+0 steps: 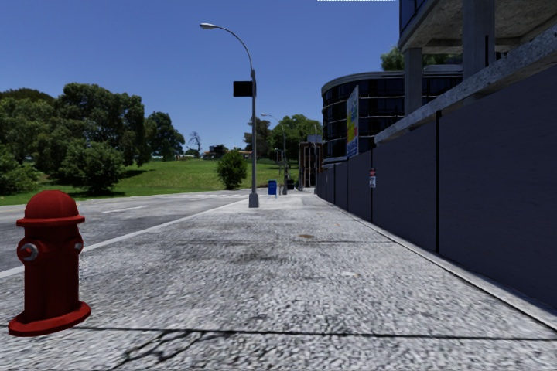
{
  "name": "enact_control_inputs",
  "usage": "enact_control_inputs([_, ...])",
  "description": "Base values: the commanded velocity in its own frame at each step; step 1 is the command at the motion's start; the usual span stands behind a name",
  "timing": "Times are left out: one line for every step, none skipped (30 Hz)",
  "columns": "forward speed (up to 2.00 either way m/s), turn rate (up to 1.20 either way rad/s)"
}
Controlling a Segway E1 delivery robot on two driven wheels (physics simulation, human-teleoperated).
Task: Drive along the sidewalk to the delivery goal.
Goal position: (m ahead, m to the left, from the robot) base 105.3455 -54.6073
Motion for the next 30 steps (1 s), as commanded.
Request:
enact_control_inputs([2.00,-0.04])
enact_control_inputs([2.00,0.00])
enact_control_inputs([2.00,0.00])
enact_control_inputs([2.00,0.00])
enact_control_inputs([2.00,0.00])
enact_control_inputs([2.00,0.00])
enact_control_inputs([2.00,0.00])
enact_control_inputs([2.00,0.00])
enact_control_inputs([2.00,0.00])
enact_control_inputs([2.00,0.00])
enact_control_inputs([2.00,0.00])
enact_control_inputs([2.00,0.00])
enact_control_inputs([2.00,0.00])
enact_control_inputs([2.00,0.00])
enact_control_inputs([2.00,0.00])
enact_control_inputs([2.00,0.00])
enact_control_inputs([2.00,0.00])
enact_control_inputs([2.00,0.00])
enact_control_inputs([2.00,0.00])
enact_control_inputs([2.00,0.00])
enact_control_inputs([2.00,0.00])
enact_control_inputs([2.00,0.00])
enact_control_inputs([2.00,0.00])
enact_control_inputs([2.00,0.00])
enact_control_inputs([2.00,0.00])
enact_control_inputs([2.00,0.00])
enact_control_inputs([2.00,0.00])
enact_control_inputs([2.00,0.00])
enact_control_inputs([2.00,0.00])
enact_control_inputs([2.00,0.00])
